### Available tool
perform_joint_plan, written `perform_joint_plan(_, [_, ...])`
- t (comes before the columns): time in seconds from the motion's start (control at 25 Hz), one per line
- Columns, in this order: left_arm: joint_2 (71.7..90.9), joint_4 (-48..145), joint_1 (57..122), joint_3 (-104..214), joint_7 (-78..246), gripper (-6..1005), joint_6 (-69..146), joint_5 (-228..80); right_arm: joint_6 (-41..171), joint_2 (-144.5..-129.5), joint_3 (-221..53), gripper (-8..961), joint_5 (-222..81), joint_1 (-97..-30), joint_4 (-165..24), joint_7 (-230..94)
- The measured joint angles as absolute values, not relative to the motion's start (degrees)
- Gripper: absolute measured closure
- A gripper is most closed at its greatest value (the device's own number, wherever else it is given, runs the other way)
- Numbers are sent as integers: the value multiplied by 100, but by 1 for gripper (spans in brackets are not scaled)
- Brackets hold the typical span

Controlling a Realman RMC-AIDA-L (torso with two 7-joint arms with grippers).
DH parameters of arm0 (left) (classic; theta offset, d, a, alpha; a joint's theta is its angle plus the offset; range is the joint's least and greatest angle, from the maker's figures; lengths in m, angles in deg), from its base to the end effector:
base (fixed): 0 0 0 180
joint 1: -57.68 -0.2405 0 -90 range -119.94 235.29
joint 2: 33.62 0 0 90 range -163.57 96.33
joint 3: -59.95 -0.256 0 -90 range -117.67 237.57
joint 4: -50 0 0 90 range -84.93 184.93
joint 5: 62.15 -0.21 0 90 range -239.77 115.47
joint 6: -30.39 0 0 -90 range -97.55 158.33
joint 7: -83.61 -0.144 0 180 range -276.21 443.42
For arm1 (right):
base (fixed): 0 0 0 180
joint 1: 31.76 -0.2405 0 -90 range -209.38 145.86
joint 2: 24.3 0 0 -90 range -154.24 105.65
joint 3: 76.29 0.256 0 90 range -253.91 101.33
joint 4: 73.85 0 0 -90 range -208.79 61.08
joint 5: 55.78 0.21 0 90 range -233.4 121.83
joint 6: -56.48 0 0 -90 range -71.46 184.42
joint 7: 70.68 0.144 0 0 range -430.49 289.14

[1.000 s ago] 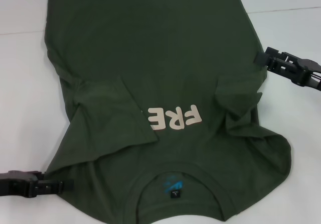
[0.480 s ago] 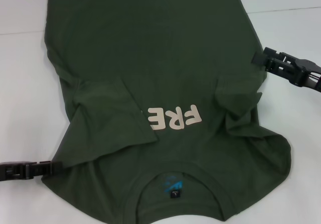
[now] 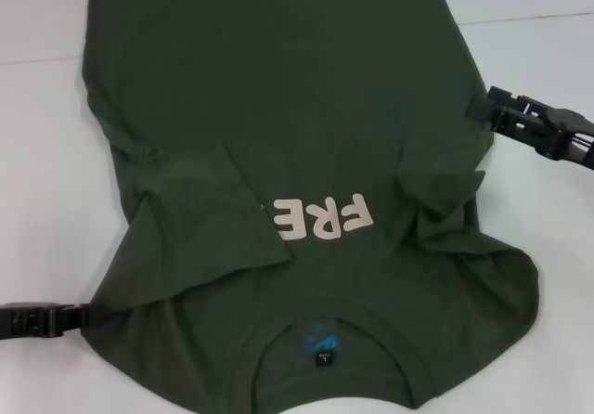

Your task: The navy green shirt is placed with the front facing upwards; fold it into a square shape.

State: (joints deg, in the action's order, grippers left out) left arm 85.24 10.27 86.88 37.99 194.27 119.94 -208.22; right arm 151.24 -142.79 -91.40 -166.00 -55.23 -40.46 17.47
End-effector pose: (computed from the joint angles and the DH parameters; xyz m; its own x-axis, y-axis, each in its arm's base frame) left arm -0.3382 0.2928 0.0104 0.3905 0.8744 0.2880 0.9185 -0.3913 -0.0576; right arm 0.3161 0.2982 0.0530 0.3651 -0.4202 -0.8308 -0.8004 -0.5974 -0.0496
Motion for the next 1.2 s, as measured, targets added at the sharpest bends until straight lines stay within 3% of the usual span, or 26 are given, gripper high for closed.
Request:
perform_joint_plan(0.04, [8523, 1027, 8687, 3798, 19425, 895, 12001, -20828, 15122, -14279, -9141, 162, -16600, -5523, -4046, 1747])
perform_joint_plan(0.48, [8520, 1014, 8698, 3772, 19429, 994, 12160, -20849, 15135, -14278, -9163, 163, -16603, -5523, -4045, 1750])
perform_joint_plan(0.68, [8520, 993, 8696, 3763, 19427, 992, 12257, -20849, 15153, -14207, -9200, 162, -16660, -5449, -4009, 1827])
perform_joint_plan(1.04, [8520, 975, 8694, 3747, 19405, 990, 12287, -20845, 15204, -13807, -9247, 163, -17469, -5185, -3925, 2903])
perform_joint_plan(1.2, [8520, 996, 8694, 3743, 19390, 989, 12275, -20845, 15201, -13734, -9224, 162, -17859, -5058, -3545, 3685])
